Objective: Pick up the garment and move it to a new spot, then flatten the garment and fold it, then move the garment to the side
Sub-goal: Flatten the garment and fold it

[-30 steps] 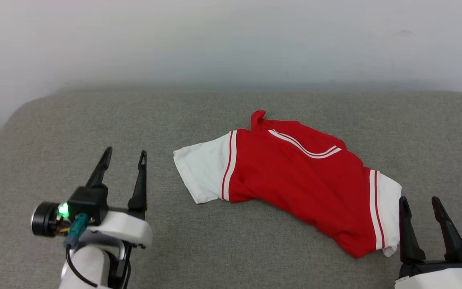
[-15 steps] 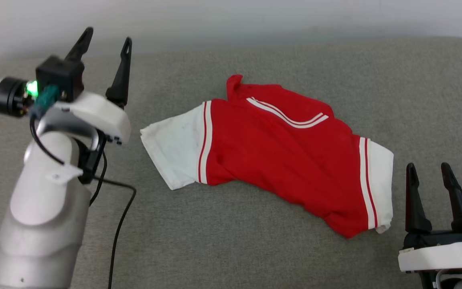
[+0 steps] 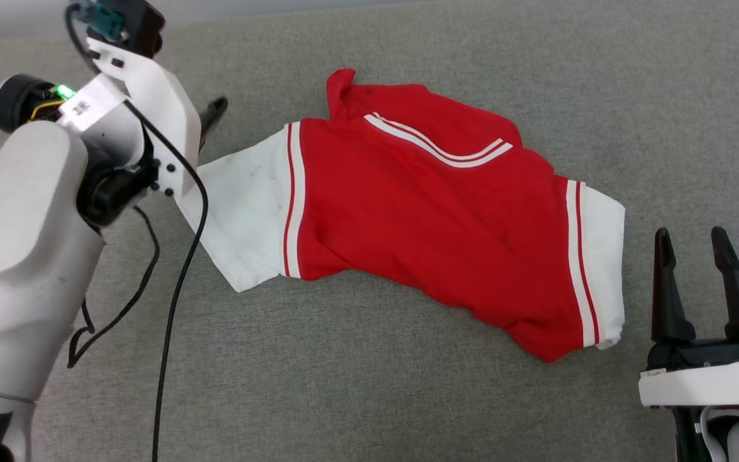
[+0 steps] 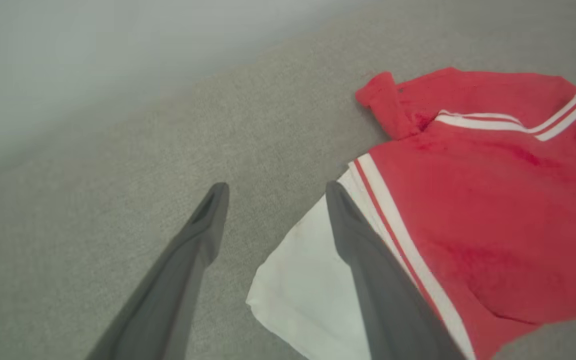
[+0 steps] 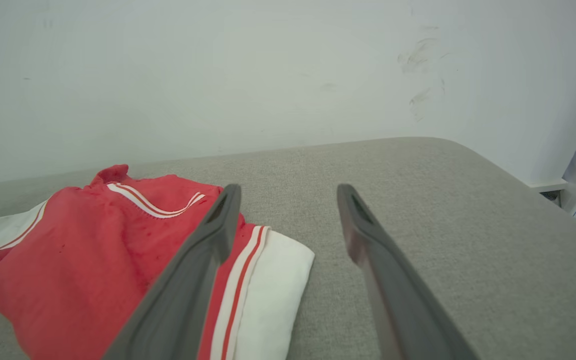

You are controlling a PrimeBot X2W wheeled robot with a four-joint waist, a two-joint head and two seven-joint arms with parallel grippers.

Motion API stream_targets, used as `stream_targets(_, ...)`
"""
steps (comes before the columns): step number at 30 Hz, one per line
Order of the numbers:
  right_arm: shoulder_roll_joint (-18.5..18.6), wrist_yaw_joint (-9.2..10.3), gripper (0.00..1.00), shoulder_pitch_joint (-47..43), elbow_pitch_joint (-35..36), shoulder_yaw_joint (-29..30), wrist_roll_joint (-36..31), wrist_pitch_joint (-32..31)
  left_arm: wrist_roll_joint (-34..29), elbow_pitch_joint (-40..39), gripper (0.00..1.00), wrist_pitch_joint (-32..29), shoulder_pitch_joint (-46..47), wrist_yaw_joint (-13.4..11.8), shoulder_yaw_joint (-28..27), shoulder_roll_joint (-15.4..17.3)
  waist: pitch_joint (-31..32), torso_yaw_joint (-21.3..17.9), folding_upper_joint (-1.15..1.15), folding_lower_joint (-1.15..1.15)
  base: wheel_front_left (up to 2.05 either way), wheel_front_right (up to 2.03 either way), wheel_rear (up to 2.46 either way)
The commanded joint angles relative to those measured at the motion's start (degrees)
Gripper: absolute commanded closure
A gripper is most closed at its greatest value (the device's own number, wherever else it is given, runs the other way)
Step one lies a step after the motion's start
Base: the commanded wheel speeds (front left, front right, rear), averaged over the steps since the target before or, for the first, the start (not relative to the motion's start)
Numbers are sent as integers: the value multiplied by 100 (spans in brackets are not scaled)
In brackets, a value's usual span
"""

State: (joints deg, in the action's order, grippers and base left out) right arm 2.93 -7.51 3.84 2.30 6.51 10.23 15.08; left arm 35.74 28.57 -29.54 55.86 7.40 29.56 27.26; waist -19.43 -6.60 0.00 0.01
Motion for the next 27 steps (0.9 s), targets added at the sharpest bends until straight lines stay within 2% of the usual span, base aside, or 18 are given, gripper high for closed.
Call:
stream_targets(1,-9,4,0,120,25,-13,24,14,119,49,0,-388,193,3,183,161,-108,-59,0,-1,0,0,0)
stream_targets(4,-10,4,0,180,24,-21,37,14,340,161,0,-999,262,3,542,305,-213,-118,0,-1,0,0,0)
stream_targets(10,-10,4,0,268,-2,-64,87,14,688,365,0,-1803,262,3,1046,560,-380,-252,0,-1,0,0,0)
stream_targets(19,-10,4,0,328,-17,-52,136,14,1044,343,0,-2251,-94,10,1778,778,-474,-339,0,-1,0,0,0)
stream_targets(20,-10,4,0,325,-21,-38,139,14,1103,307,41,-2223,-117,11,1835,771,-469,-329,0,-1,0,0,0)
stream_targets(21,-11,4,0,318,-26,-32,131,14,1142,260,98,-2172,-118,11,1887,759,-457,-313,0,-1,0,0,0)
stream_targets(27,-10,4,0,247,-76,-25,71,14,1278,14,100,-1480,153,4,1899,819,-215,-157,0,-1,0,0,0)
